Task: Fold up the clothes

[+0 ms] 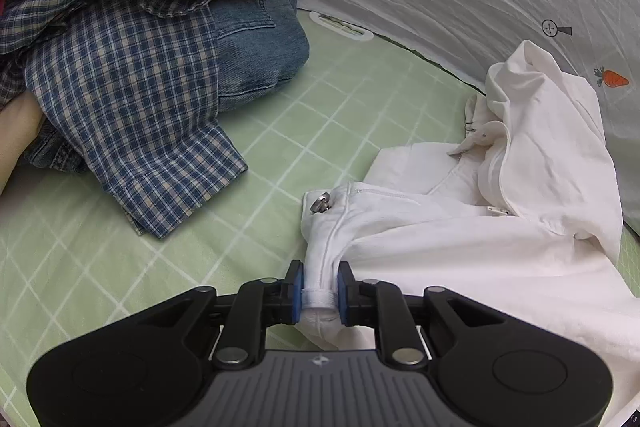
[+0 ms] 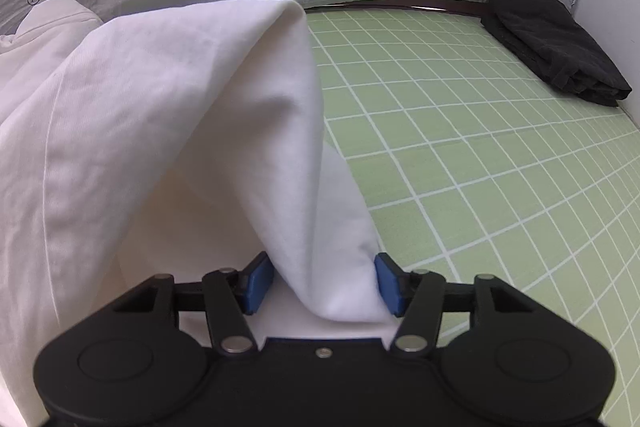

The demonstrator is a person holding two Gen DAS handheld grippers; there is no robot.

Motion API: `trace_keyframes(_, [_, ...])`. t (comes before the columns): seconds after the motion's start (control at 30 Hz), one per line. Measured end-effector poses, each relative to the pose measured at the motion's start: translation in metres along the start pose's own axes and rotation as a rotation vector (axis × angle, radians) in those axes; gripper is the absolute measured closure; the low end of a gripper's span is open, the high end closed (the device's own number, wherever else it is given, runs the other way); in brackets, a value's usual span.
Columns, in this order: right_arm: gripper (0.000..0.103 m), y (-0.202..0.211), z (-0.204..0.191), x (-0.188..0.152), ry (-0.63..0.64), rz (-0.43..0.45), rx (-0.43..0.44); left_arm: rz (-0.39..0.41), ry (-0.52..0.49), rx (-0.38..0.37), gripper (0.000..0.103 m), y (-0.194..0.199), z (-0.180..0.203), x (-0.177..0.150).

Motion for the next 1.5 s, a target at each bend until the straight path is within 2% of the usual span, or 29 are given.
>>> trace_keyframes(0.03, [0.065, -0.001, 0.0, 0.002, 0.006, -0.003, 0.007, 0.004, 0.004, 0.008, 0.084, 0.002, 0.001, -0.002])
trace_keyframes(0.1, [0.085, -0.001, 0.004, 0.01, 0.017, 0.009, 0.015, 0.009, 0.019, 0.021, 0.084, 0.005, 0.002, -0.007])
trace_keyframes(0.17, [0.094, 0.004, 0.012, 0.026, 0.036, 0.061, -0.006, 0.014, 0.037, 0.033, 0.084, 0.009, 0.003, -0.011])
trace_keyframes(0.27, [0.096, 0.017, 0.028, 0.064, 0.079, 0.179, -0.066, 0.029, 0.055, 0.047, 0.084, 0.016, 0.005, -0.016])
trace_keyframes(0.37, [0.096, 0.045, 0.036, 0.108, 0.135, 0.334, -0.093, 0.028, 0.068, 0.021, 0.084, 0.022, 0.011, -0.024])
trace_keyframes(0.43, [0.096, 0.078, 0.03, 0.13, 0.198, 0.474, -0.1, 0.027, 0.057, 0.013, 0.084, 0.025, 0.019, -0.03])
trace_keyframes(0.53, [0.095, 0.12, 0.012, 0.134, 0.323, 0.684, -0.16, 0.034, 0.014, 0.052, 0.084, 0.029, 0.03, -0.037])
trace_keyframes(0.57, [0.095, 0.126, 0.008, 0.13, 0.363, 0.721, -0.185, 0.035, 0.008, 0.069, 0.084, 0.029, 0.032, -0.038])
trace_keyframes(0.63, [0.092, 0.111, 0.008, 0.114, 0.412, 0.702, -0.237, 0.02, 0.033, 0.081, 0.083, 0.026, 0.03, -0.041])
trace_keyframes(0.67, [0.092, 0.091, 0.013, 0.102, 0.415, 0.613, -0.252, 0.01, 0.053, 0.08, 0.083, 0.024, 0.028, -0.042])
trace_keyframes(0.77, [0.085, 0.019, 0.041, 0.055, 0.375, 0.21, -0.248, -0.008, 0.067, 0.077, 0.082, 0.021, 0.027, -0.045])
trace_keyframes(0.8, [0.085, 0.005, 0.052, 0.039, 0.346, 0.114, -0.242, -0.014, 0.06, 0.081, 0.081, 0.02, 0.028, -0.045])
trace_keyframes(0.83, [0.085, -0.003, 0.061, 0.026, 0.327, 0.056, -0.246, -0.018, 0.05, 0.086, 0.08, 0.02, 0.029, -0.046])
trace_keyframes(0.87, [0.084, -0.002, 0.068, 0.019, 0.307, 0.038, -0.245, -0.02, 0.041, 0.089, 0.08, 0.019, 0.03, -0.046])
trace_keyframes(1.0, [0.07, 0.015, 0.088, 0.013, 0.222, 0.051, -0.227, -0.04, 0.036, 0.087, 0.078, 0.016, 0.03, -0.048])
trace_keyframes(1.1, [0.067, 0.03, 0.09, 0.031, 0.164, 0.112, -0.219, -0.066, 0.048, 0.081, 0.076, 0.01, 0.028, -0.048])
trace_keyframes(1.27, [0.063, 0.049, 0.069, 0.071, 0.073, 0.228, -0.152, -0.094, 0.035, 0.076, 0.072, 0.004, 0.029, -0.047])
trace_keyframes(1.43, [0.05, 0.041, 0.034, 0.103, 0.102, 0.285, -0.086, -0.111, 0.009, 0.073, 0.068, 0.001, 0.031, -0.049])
trace_keyframes(1.5, [0.039, 0.03, 0.021, 0.113, 0.116, 0.279, -0.064, -0.119, 0.002, 0.071, 0.067, -0.001, 0.031, -0.049])
Point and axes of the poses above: each gripper's, at about its wrist camera, not at the fingertips, and y roughly against the way its jaws point, z to its right, x to its top, the point moved 5 cm from there along -y, roughly the way its jaws point, and after that the axes turned 5 degrees about -y, right-handed, at the moved point
